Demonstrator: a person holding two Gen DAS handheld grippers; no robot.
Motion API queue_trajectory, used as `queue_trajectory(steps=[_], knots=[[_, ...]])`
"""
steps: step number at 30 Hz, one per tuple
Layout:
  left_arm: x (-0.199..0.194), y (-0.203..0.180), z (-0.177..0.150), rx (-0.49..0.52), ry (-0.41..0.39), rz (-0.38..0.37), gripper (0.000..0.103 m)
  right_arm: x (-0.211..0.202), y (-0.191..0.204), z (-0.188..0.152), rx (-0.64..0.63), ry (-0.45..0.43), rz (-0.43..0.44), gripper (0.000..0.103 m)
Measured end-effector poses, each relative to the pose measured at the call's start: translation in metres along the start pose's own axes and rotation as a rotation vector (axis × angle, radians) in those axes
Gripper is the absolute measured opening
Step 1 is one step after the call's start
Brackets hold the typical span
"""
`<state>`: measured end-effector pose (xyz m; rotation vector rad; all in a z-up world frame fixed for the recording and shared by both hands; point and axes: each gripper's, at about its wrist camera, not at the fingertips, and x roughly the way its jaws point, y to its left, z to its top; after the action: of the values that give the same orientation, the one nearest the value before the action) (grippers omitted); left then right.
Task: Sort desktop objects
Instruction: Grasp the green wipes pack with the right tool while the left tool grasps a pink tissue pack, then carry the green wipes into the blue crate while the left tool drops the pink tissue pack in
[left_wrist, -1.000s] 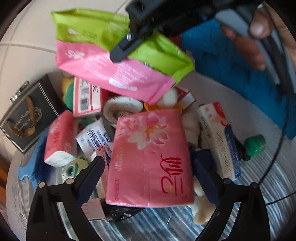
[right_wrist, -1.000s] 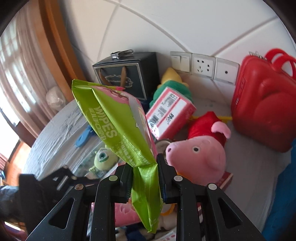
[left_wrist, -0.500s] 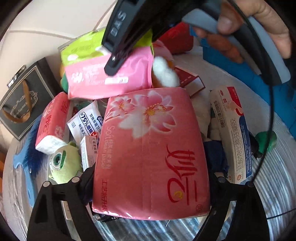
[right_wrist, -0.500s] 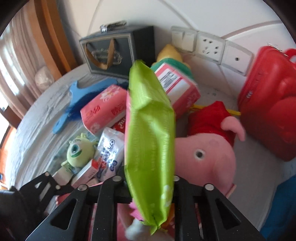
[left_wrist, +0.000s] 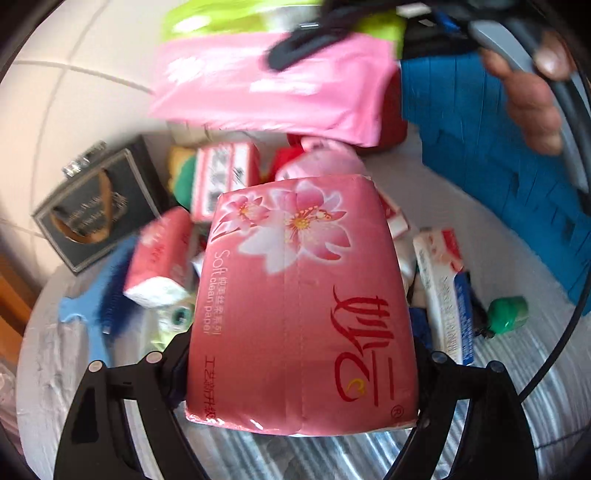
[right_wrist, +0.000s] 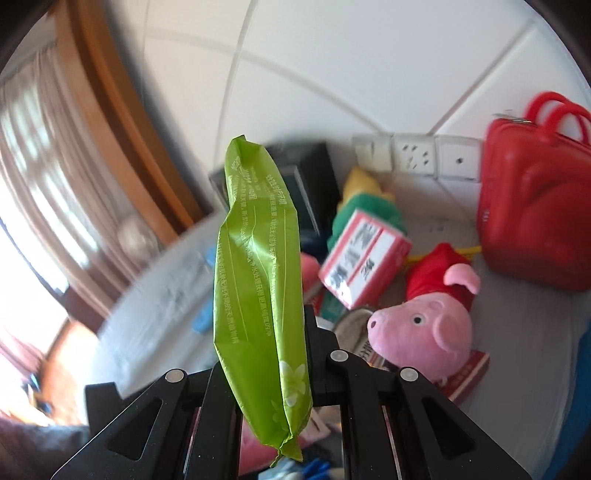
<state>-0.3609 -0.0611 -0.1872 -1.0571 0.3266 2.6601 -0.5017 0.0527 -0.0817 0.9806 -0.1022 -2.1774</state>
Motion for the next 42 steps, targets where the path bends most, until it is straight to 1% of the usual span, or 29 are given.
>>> queue_trajectory(steps=[4, 6, 8, 9, 11, 12, 13, 14, 16, 17, 18, 20, 21, 22, 23, 25, 26, 28, 30, 31, 33, 35, 36, 37, 38, 39, 42], knots=[[-0.035, 0.001, 0.020, 0.019, -0.067, 0.032, 0.086, -0.072, 0.005, -0.006, 0.097, -0.129, 0.006, 0.010], [-0.055, -0.001, 0.028, 0.037, -0.109, 0.029, 0.086, -0.114, 0.012, -0.014, 0.124, -0.196, -0.003, 0.010], [-0.079, -0.013, 0.040, 0.066, -0.153, 0.013, 0.086, -0.166, 0.024, -0.026, 0.144, -0.273, -0.042, 0.010], [-0.084, -0.019, 0.046, 0.082, -0.171, 0.004, 0.086, -0.183, 0.027, -0.029, 0.154, -0.297, -0.051, 0.010], [-0.108, -0.040, 0.063, 0.121, -0.221, -0.025, 0.086, -0.232, 0.037, -0.044, 0.179, -0.375, -0.091, 0.010], [-0.118, -0.053, 0.070, 0.138, -0.241, -0.043, 0.086, -0.264, 0.044, -0.055, 0.189, -0.425, -0.126, 0.010], [-0.131, -0.071, 0.082, 0.165, -0.274, -0.073, 0.086, -0.285, 0.048, -0.063, 0.196, -0.454, -0.150, 0.010], [-0.139, -0.080, 0.088, 0.183, -0.294, -0.096, 0.086, -0.312, 0.053, -0.073, 0.207, -0.490, -0.183, 0.010], [-0.150, -0.108, 0.103, 0.219, -0.332, -0.149, 0.086, -0.361, 0.061, -0.094, 0.222, -0.554, -0.257, 0.010], [-0.160, -0.130, 0.113, 0.238, -0.355, -0.186, 0.086, -0.383, 0.064, -0.105, 0.225, -0.582, -0.296, 0.010], [-0.164, -0.142, 0.118, 0.238, -0.359, -0.188, 0.086, -0.413, 0.068, -0.120, 0.233, -0.618, -0.346, 0.010], [-0.177, -0.181, 0.137, 0.259, -0.382, -0.229, 0.086, -0.453, 0.067, -0.141, 0.250, -0.660, -0.418, 0.010], [-0.179, -0.192, 0.143, 0.268, -0.388, -0.248, 0.086, -0.468, 0.066, -0.150, 0.257, -0.676, -0.454, 0.010], [-0.192, -0.219, 0.149, 0.284, -0.398, -0.264, 0.086, -0.488, 0.061, -0.160, 0.273, -0.691, -0.492, 0.010], [-0.198, -0.241, 0.158, 0.306, -0.414, -0.266, 0.086, -0.502, 0.056, -0.168, 0.290, -0.700, -0.514, 0.010], [-0.199, -0.269, 0.175, 0.329, -0.422, -0.282, 0.086, -0.529, 0.040, -0.182, 0.322, -0.704, -0.569, 0.010], [-0.199, -0.285, 0.186, 0.328, -0.419, -0.293, 0.086, -0.536, 0.031, -0.186, 0.334, -0.696, -0.587, 0.010], [-0.200, -0.310, 0.199, 0.331, -0.422, -0.300, 0.087, -0.552, 0.010, -0.193, 0.361, -0.674, -0.592, 0.010], [-0.198, -0.335, 0.208, 0.336, -0.427, -0.262, 0.088, -0.559, -0.007, -0.196, 0.359, -0.652, -0.608, 0.010], [-0.202, -0.348, 0.214, 0.336, -0.422, -0.251, 0.089, -0.563, -0.017, -0.196, 0.361, -0.648, -0.605, 0.010], [-0.196, -0.367, 0.229, 0.326, -0.401, -0.221, 0.089, -0.570, -0.033, -0.191, 0.364, -0.649, -0.598, 0.011], [-0.190, -0.380, 0.242, 0.325, -0.391, -0.194, 0.090, -0.579, -0.047, -0.183, 0.372, -0.662, -0.629, 0.018], [-0.188, -0.384, 0.246, 0.325, -0.390, -0.182, 0.090, -0.578, -0.058, -0.177, 0.374, -0.660, -0.645, 0.043], [-0.186, -0.390, 0.251, 0.323, -0.385, -0.161, 0.090, -0.579, -0.072, -0.172, 0.380, -0.644, -0.661, 0.065], [-0.185, -0.394, 0.257, 0.310, -0.381, -0.137, 0.091, -0.579, -0.080, -0.165, 0.389, -0.640, -0.683, 0.096], [-0.184, -0.393, 0.262, 0.284, -0.378, -0.112, 0.092, -0.581, -0.085, -0.164, 0.396, -0.656, -0.703, 0.098], [-0.187, -0.395, 0.269, 0.216, -0.387, -0.058, 0.092, -0.586, -0.091, -0.163, 0.398, -0.676, -0.662, 0.098]])
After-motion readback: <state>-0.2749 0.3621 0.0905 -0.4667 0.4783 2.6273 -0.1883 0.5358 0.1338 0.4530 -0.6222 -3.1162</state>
